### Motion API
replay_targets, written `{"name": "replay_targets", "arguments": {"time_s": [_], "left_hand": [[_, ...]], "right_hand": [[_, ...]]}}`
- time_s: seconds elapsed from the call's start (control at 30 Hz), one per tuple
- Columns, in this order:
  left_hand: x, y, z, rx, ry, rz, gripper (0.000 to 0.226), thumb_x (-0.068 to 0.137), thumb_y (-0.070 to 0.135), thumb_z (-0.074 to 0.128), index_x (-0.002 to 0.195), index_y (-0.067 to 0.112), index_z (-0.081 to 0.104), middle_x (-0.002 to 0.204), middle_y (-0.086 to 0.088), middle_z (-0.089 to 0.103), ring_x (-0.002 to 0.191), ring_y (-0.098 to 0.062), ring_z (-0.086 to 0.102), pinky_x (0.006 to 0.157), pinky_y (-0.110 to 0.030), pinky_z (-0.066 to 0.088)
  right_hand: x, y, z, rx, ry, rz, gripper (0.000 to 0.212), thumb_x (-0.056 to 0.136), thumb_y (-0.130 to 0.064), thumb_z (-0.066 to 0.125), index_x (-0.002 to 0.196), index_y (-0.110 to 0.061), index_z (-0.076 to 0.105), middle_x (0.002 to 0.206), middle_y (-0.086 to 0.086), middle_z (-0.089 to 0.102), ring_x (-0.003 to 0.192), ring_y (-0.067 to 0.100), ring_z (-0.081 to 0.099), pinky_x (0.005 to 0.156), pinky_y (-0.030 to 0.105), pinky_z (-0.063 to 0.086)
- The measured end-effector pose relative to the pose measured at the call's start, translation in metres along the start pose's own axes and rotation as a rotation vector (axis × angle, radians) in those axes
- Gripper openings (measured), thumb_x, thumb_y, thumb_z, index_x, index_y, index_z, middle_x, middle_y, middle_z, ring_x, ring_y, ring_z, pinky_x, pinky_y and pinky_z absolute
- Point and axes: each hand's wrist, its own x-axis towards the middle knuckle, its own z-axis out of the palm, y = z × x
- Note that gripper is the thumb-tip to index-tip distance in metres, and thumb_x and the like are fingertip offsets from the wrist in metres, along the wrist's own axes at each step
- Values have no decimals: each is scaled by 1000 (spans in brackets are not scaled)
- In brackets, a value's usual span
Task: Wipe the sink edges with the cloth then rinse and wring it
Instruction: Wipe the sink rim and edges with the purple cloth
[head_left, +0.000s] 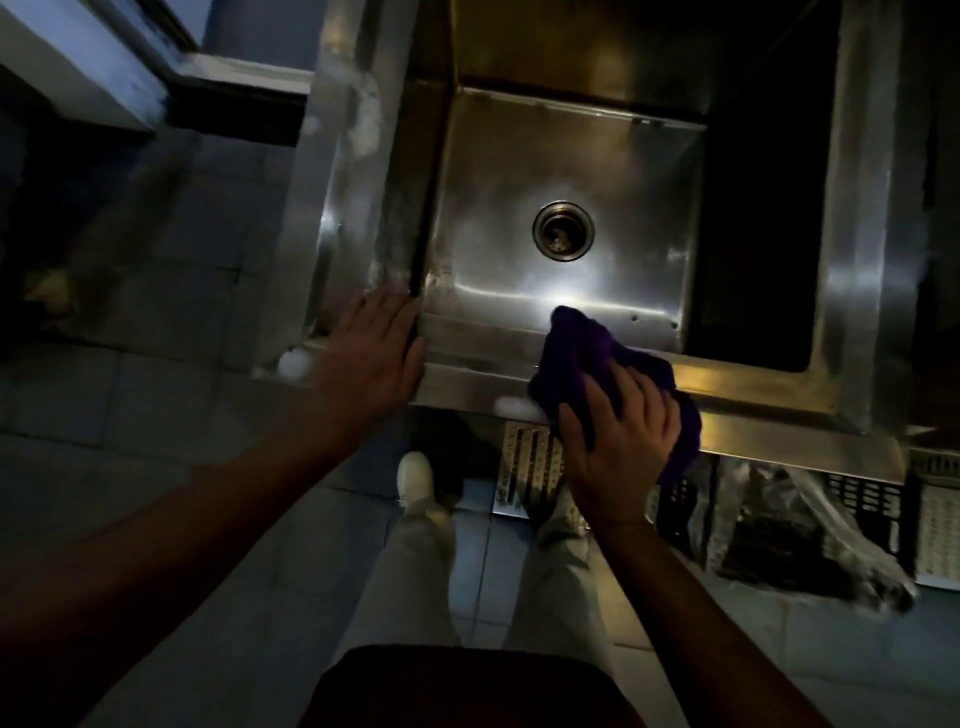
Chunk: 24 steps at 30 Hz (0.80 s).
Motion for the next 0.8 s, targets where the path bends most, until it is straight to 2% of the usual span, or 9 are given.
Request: {"name": "replay_targets", "arguments": {"time_s": [0.13, 0.2, 0.33, 0.4, 0.47, 0.57, 0.67, 0.8], "left_hand": [[1, -1, 3, -39, -16, -8, 45, 103, 28, 42, 137, 1, 54, 141, -21, 55, 137, -34, 46, 117, -52, 29], [0, -3, 4, -49, -23, -9, 46, 104, 30, 40, 139, 2, 52, 143, -19, 54, 138, -33, 44, 117, -52, 27], [-2, -7, 6, -121, -15, -21, 47, 105, 30, 39, 142, 3, 50, 146, -17, 51, 142, -31, 39, 120, -49, 24], [-3, -10, 8, -150, 26, -10, 43, 104, 26, 43, 139, 2, 52, 144, -18, 53, 140, -33, 42, 118, -50, 27], [-5, -10, 11, -148, 56, -2, 41, 103, 22, 47, 138, 2, 54, 142, -19, 55, 138, -34, 45, 117, -50, 30], [-6, -9, 13, -148, 68, -14, 41, 102, 19, 48, 139, 2, 53, 142, -19, 55, 138, -34, 45, 117, -50, 31], [-4, -5, 8, -208, 126, -41, 38, 101, 12, 49, 136, -1, 56, 142, -21, 55, 139, -35, 44, 115, -50, 35], [-19, -2, 8, -246, 187, -40, 34, 95, 2, 55, 127, -6, 60, 142, -24, 52, 141, -37, 37, 115, -51, 36]], "right_hand": [[8, -62, 26, -33, 1, 25, 37, 94, -44, 52, 122, -23, 65, 125, 12, 63, 119, 34, 54, 104, 49, 32], [17, -67, 24, -25, -13, 29, 36, 95, -42, 54, 120, -20, 67, 119, 12, 65, 111, 34, 56, 98, 47, 36], [45, -48, -8, 189, -25, 30, 35, 99, -37, 50, 113, -10, 66, 100, 11, 66, 92, 30, 57, 80, 41, 42], [47, -35, -21, 216, -44, -66, 37, 99, -36, 49, 114, -7, 66, 107, 13, 66, 100, 30, 57, 86, 41, 43], [38, -24, -23, 204, -149, -251, 39, 98, -38, 49, 118, -9, 65, 123, 14, 63, 119, 31, 53, 101, 46, 40], [26, -21, -10, 33, -338, -422, 49, 99, -54, 39, 132, -24, 60, 150, 9, 48, 144, 31, 35, 116, 59, 22], [30, -27, 0, -143, -377, -522, 53, 97, -58, 41, 144, -34, 48, 158, 10, 37, 147, 33, 29, 115, 58, 19], [38, -42, 10, -156, -379, -617, 56, 94, -54, 52, 146, -35, 45, 157, 14, 37, 145, 36, 32, 113, 59, 24]]}}
